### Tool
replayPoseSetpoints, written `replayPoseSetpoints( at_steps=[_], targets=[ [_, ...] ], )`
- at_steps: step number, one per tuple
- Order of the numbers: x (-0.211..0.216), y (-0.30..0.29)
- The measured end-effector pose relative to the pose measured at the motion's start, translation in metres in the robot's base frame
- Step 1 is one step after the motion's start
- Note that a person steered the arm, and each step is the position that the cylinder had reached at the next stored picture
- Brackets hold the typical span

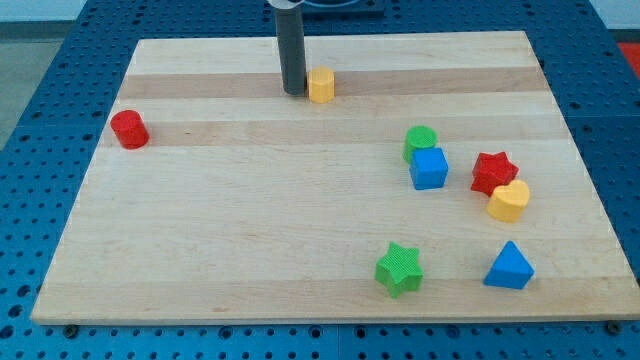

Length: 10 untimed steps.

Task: Move the blue cube towards the left of the green circle

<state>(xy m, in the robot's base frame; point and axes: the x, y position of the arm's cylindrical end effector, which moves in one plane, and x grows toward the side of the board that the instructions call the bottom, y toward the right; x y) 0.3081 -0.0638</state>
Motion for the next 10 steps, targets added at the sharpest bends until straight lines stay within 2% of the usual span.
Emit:
replayPoseSetpoints(
  at_steps=[1, 2, 3, 4, 5, 6, 7, 8, 9, 10],
  targets=[
    [0.058, 0.0],
    [0.065, 0.056],
    [0.015, 0.05],
    [0.012, 0.042],
    [0.026, 0.142],
    [0.064, 0.232],
    [0.152, 0.252],
    [0.169, 0.256],
    [0.172, 0.226],
    [0.167, 0.171]
  ],
)
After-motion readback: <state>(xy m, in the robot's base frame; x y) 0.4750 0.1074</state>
